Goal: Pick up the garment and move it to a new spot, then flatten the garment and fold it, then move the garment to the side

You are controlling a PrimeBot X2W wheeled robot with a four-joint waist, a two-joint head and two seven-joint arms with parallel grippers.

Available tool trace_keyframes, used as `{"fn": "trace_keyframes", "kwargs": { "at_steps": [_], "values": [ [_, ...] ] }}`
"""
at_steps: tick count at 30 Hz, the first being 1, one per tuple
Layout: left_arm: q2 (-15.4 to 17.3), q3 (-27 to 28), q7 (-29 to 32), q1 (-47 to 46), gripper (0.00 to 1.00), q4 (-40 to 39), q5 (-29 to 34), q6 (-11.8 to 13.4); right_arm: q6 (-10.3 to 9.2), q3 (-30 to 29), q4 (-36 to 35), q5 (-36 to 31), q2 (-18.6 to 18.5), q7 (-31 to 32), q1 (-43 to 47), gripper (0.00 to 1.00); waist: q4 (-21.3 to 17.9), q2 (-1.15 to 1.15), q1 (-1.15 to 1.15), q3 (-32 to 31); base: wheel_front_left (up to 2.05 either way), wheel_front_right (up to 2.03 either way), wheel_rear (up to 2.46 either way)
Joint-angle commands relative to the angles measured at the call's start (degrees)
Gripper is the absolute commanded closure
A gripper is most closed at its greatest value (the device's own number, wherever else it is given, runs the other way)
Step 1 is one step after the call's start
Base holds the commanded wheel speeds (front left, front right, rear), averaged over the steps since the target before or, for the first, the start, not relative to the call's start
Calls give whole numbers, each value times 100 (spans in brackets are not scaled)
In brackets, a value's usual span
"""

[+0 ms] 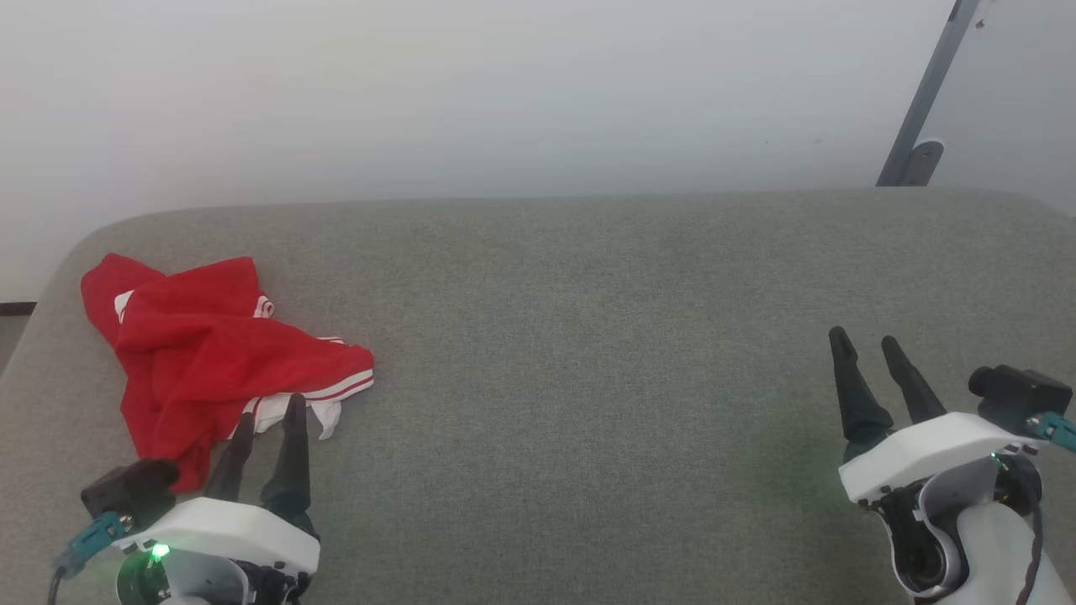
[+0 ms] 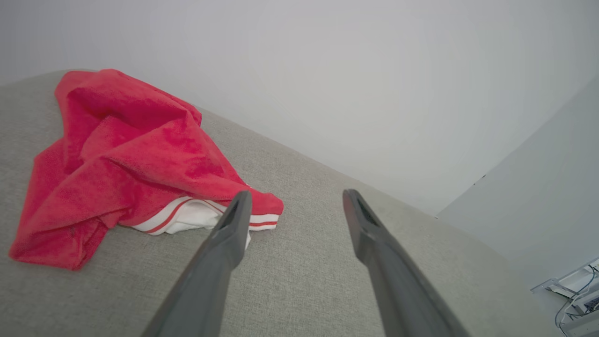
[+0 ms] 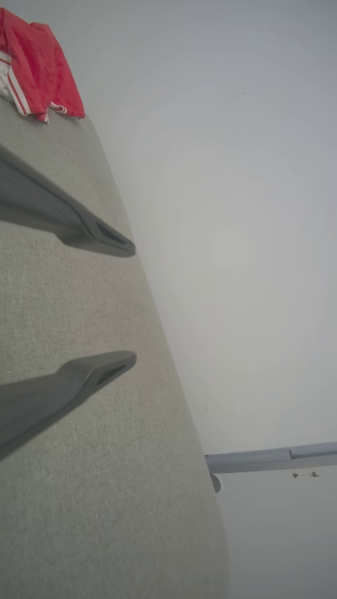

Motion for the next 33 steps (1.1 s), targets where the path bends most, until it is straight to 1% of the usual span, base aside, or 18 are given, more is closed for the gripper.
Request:
{"fn": "trace_keyframes", "kwargs": {
  "at_steps": [1,10,21,33],
  "values": [
    [48,-15,-62,-129,0,-62,186,29,2,5,-49,-202,-27,-68,-154,0,0,0,0,-4,0,0,0],
    [119,-73,-225,-142,0,-49,799,81,2,19,11,-884,-61,-232,-226,0,-9,0,0,-19,0,0,0],
    [113,-27,-375,-128,0,41,1261,14,3,-5,72,-1403,-74,-383,-269,0,-10,0,0,-62,0,0,0],
    [69,84,-538,-29,0,201,1795,-74,2,-37,154,-1800,-83,-548,-318,0,-6,0,0,-113,0,0,0]
  ]
}}
